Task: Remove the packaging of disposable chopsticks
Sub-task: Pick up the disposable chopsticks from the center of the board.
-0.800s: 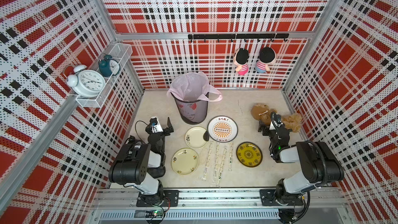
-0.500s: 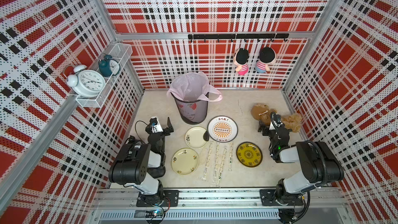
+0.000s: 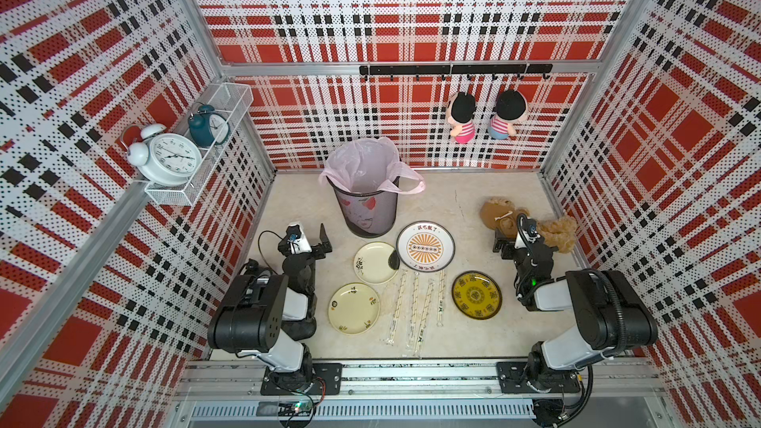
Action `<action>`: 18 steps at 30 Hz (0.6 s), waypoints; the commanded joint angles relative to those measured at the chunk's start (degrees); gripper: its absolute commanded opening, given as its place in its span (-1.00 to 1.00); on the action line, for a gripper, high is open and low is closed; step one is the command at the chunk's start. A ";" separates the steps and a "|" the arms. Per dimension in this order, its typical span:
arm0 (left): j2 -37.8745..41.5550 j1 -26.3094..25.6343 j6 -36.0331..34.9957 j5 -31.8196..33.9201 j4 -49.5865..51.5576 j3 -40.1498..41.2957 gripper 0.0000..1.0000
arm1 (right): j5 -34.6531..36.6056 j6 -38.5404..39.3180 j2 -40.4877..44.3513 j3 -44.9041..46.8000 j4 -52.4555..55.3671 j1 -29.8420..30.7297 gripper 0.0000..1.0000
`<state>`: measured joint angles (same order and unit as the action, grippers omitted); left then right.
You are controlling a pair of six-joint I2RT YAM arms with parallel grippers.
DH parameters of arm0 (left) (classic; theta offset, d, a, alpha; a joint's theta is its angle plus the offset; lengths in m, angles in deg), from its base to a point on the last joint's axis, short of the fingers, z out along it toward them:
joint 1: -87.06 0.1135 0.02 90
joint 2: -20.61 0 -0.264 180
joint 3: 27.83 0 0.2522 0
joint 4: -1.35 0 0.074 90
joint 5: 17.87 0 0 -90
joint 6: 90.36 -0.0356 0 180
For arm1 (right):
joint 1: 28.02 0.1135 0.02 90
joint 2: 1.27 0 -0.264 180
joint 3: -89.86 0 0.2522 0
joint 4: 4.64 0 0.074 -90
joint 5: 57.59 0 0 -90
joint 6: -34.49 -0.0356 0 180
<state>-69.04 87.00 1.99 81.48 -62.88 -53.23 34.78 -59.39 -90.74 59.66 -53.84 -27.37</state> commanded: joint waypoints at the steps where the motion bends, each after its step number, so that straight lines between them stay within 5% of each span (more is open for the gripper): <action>1: -0.56 -0.21 -0.67 0.58 -1.41 -0.75 0.97 | 0.37 1.07 -0.51 -0.60 -2.43 0.47 0.99; 13: 2.43 -4.55 -4.50 6.17 -10.81 5.48 0.97 | 2.01 0.54 5.23 11.24 -20.82 0.50 0.99; 18: 7.64 -5.70 -5.06 8.81 -8.71 6.69 0.97 | 1.64 1.03 12.13 10.99 -14.32 0.71 0.99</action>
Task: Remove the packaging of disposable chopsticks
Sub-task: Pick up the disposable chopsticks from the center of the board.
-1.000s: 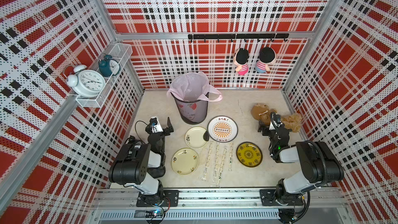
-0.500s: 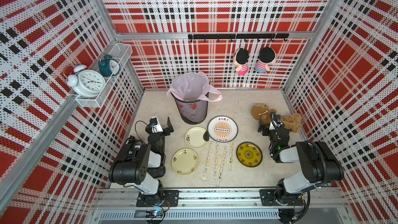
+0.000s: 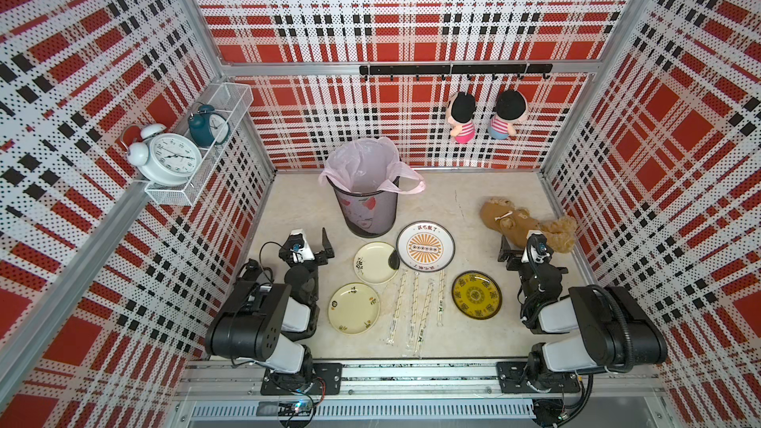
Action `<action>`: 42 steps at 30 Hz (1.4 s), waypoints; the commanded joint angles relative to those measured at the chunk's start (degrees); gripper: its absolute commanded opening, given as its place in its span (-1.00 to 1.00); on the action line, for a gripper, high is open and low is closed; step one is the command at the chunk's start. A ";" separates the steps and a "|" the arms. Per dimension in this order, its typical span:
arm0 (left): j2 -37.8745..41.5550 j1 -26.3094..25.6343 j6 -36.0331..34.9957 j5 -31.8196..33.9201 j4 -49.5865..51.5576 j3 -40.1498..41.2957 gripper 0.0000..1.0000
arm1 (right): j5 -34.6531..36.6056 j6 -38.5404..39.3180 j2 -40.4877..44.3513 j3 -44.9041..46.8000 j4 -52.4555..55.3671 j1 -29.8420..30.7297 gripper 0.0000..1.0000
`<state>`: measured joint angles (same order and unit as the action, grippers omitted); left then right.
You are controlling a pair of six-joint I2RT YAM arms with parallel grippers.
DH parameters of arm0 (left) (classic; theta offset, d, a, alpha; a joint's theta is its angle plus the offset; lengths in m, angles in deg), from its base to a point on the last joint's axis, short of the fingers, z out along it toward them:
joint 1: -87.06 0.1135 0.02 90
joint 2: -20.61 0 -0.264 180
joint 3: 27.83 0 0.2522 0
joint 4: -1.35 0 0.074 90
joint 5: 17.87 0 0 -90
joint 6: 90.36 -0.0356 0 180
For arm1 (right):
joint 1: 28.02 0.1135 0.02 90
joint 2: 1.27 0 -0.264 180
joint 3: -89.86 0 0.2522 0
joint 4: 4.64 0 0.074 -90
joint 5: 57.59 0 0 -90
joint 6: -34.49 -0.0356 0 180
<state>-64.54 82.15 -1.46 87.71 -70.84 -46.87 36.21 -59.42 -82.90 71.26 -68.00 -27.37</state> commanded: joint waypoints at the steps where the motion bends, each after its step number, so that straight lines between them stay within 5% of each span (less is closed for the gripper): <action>1: 4.33 -1.66 -2.31 3.48 0.18 0.30 0.97 | 0.49 1.38 6.58 -1.25 2.94 1.05 0.99; 7: 13.62 -5.59 -2.55 6.88 13.08 -3.88 0.97 | 1.50 -7.66 22.47 -9.56 29.11 1.88 0.99; 9: 16.74 -5.65 -0.10 4.37 22.04 -6.94 0.97 | -1.04 -8.51 23.67 -11.41 32.13 1.89 0.99; 14: 20.01 -6.41 8.81 1.89 24.14 -8.50 0.97 | -4.28 -19.62 25.48 -10.98 33.13 1.84 0.99; 17: 21.70 -6.45 15.06 -8.49 26.20 -9.87 0.97 | -4.89 -29.89 29.67 -8.32 34.16 1.24 0.99; 20: 23.37 -6.32 20.92 -19.11 26.23 -9.09 0.97 | -10.61 -31.88 35.23 -5.31 32.89 -0.03 0.99; 25: 28.11 -4.06 30.02 -23.87 11.77 1.56 0.97 | -19.64 -28.19 37.59 -10.46 46.70 -0.16 0.99; 29: 31.61 -3.38 33.91 -24.25 17.13 0.85 0.97 | -23.77 -25.28 32.61 -14.23 53.12 3.13 0.99; 37: 33.35 -13.04 30.90 -23.40 26.15 -1.81 0.97 | -6.39 -17.22 24.01 -20.06 64.56 21.49 1.00; 42: 36.09 -14.96 30.57 -35.24 21.28 0.56 0.97 | -5.06 -16.58 22.89 -21.06 69.95 24.89 0.99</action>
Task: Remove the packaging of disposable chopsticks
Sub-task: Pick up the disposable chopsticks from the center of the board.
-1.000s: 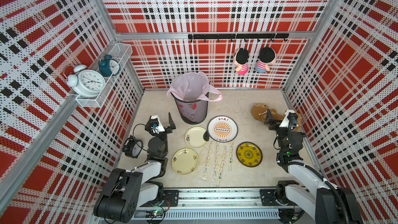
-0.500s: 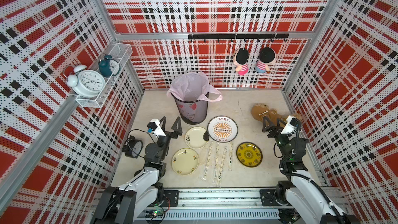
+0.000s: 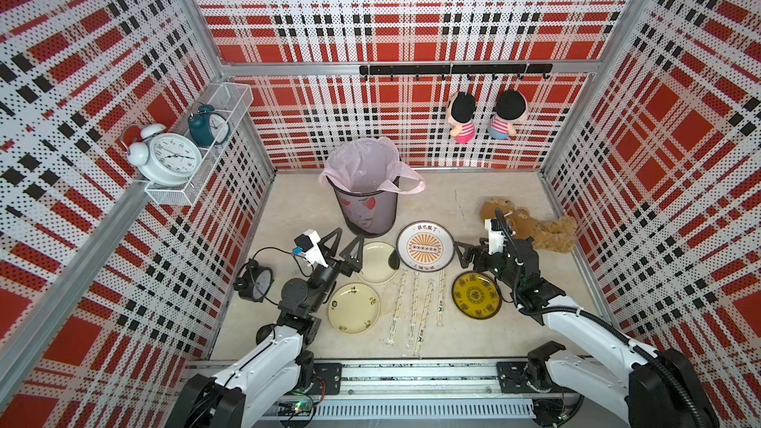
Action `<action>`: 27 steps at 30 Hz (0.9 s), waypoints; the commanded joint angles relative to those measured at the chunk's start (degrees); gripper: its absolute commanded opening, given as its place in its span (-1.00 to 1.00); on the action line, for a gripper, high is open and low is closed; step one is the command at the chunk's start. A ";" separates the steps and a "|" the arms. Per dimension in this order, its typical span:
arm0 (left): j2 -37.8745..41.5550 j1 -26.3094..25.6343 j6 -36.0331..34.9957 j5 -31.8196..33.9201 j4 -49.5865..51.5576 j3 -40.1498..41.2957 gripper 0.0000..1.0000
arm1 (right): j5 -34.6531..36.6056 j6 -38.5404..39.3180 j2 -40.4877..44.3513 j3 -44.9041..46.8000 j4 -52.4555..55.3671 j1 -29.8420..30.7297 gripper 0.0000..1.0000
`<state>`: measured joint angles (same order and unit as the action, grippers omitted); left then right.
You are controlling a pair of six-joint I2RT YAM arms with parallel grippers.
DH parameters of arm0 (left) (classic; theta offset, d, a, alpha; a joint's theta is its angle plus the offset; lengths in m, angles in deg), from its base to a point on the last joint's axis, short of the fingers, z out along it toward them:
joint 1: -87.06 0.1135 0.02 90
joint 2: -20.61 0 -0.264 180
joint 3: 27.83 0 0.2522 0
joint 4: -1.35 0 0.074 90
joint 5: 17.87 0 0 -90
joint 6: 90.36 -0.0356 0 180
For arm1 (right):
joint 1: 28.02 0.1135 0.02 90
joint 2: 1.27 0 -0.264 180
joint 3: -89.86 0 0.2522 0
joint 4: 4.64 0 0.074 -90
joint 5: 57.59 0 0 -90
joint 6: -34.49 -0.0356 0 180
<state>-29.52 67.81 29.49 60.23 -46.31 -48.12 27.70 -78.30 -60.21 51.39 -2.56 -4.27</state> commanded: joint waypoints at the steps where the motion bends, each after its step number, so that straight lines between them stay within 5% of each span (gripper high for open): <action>1: 0.87 -0.62 0.27 -10.51 -7.50 3.28 0.97 | 1.46 2.60 1.28 -0.32 4.27 2.01 0.99; 5: -1.27 -0.27 7.01 -15.01 -20.08 6.78 0.97 | -7.46 0.35 7.49 3.88 -0.64 2.01 0.99; 9: -4.49 -2.48 11.94 -13.41 -17.88 4.67 0.97 | -8.11 -4.63 7.18 1.28 7.55 3.03 1.00; 15: -4.03 -13.08 1.08 2.42 6.68 -1.89 0.97 | 12.09 -7.61 5.87 -1.69 19.01 15.84 0.95; 19: -2.33 -23.47 -5.20 17.71 16.43 -4.86 0.97 | 15.37 -12.27 3.59 -0.89 18.69 20.24 0.76; 27: 0.06 -29.43 -3.65 21.09 20.66 -4.68 0.97 | 23.53 -19.83 -3.41 -2.10 17.93 32.42 0.38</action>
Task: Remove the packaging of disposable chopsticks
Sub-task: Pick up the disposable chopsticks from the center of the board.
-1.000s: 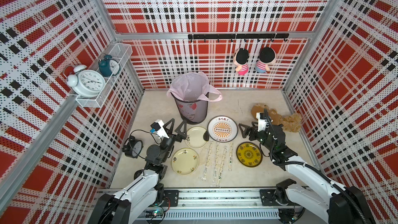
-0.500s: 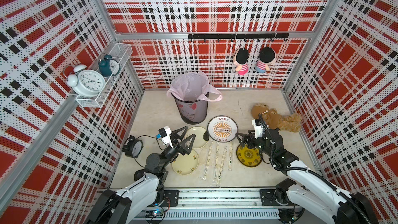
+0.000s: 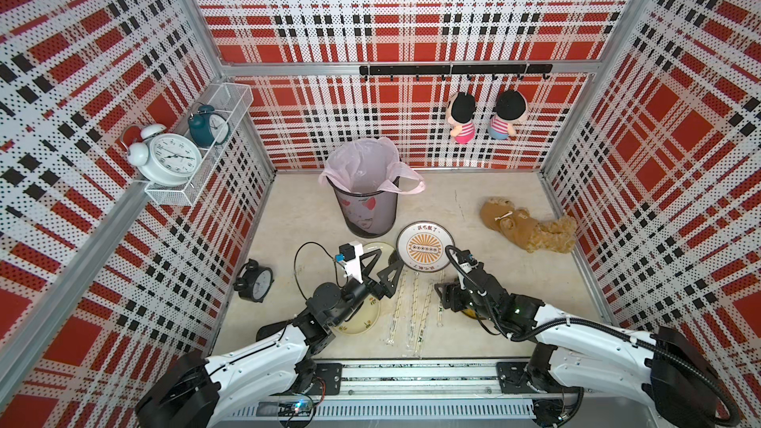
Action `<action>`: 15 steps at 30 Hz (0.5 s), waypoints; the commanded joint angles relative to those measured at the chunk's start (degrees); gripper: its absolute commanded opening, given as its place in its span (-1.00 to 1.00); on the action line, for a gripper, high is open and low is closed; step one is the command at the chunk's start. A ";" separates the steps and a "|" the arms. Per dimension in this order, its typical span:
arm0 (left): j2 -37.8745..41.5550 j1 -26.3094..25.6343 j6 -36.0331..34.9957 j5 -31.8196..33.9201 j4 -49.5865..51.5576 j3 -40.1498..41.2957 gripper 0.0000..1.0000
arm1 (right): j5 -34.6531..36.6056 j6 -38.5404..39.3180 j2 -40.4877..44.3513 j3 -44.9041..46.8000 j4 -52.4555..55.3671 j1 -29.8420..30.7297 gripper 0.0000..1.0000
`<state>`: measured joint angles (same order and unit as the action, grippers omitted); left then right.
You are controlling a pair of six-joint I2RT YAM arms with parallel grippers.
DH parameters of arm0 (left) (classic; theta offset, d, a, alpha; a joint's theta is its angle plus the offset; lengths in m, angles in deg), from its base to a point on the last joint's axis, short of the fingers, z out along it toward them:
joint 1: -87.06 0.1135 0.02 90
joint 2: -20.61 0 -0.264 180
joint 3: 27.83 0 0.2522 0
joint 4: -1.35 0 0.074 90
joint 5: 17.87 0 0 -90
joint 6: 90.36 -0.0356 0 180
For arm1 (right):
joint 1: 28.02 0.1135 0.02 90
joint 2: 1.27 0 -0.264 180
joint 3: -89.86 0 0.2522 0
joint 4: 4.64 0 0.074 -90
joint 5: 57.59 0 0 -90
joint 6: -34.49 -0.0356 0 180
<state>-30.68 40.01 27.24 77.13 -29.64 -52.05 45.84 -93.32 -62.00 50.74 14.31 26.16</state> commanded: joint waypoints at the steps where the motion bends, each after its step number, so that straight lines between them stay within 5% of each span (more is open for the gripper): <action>1: 1.30 -2.42 -1.36 4.92 4.22 -0.62 0.97 | 5.39 -5.44 -2.53 -1.44 0.81 2.68 0.36; 15: -0.42 -6.35 -2.70 8.84 4.90 -0.27 0.97 | 10.37 -11.98 -15.87 -5.45 5.22 7.83 -0.07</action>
<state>-31.51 34.13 25.86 84.49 -25.24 -52.05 53.17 -102.52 -76.78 47.26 16.87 33.50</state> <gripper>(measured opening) 0.984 0.472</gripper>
